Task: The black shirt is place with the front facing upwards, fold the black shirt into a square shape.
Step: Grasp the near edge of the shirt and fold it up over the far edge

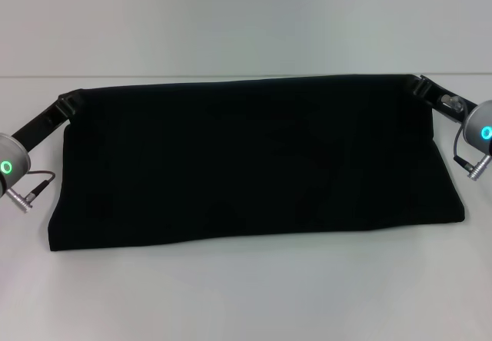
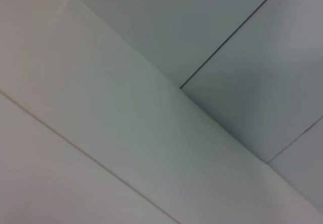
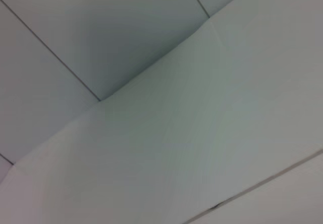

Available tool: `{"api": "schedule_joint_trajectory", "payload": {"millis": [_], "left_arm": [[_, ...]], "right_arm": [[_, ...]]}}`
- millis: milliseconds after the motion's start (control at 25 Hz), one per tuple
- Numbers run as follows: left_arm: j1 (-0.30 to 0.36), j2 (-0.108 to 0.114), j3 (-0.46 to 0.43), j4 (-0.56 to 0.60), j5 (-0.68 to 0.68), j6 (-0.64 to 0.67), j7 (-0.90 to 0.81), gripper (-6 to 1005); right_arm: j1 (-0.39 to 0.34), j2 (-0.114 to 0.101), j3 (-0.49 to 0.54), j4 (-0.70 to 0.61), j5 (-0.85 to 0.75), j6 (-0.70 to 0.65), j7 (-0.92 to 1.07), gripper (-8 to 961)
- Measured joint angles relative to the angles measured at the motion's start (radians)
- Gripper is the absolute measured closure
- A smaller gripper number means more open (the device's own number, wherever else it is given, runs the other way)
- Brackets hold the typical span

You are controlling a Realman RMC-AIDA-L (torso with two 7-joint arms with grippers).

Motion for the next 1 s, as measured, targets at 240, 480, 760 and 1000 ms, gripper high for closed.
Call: {"api": "schedule_joint_trajectory", "payload": {"millis": [240, 480, 760, 1000], "left_arm": [[-0.012, -0.022, -0.005, -0.035, -0.113, -0.056, 0.123, 838], [-0.023, -0.042, -0.007, -0.112, -0.31, -0.07, 0.368, 833], [-0.025, -0.04, -0.007, -0.129, -0.331, -0.07, 0.38, 648], [-0.009, -0.039, 0.003, -0.141, -0.322, -0.04, 0.363, 392]], "right_arm": [[0.03, 0.0, 0.006, 0.006, 0.002, 0.043, -0.074, 866], [0.037, 0.0, 0.0, 0.023, 0.09, 0.043, -0.166, 859], [0.038, 0.0, 0.007, 0.037, 0.12, 0.045, -0.182, 543], [0.029, -0.001, 0.002, 0.038, 0.121, 0.031, -0.17, 304]]}}
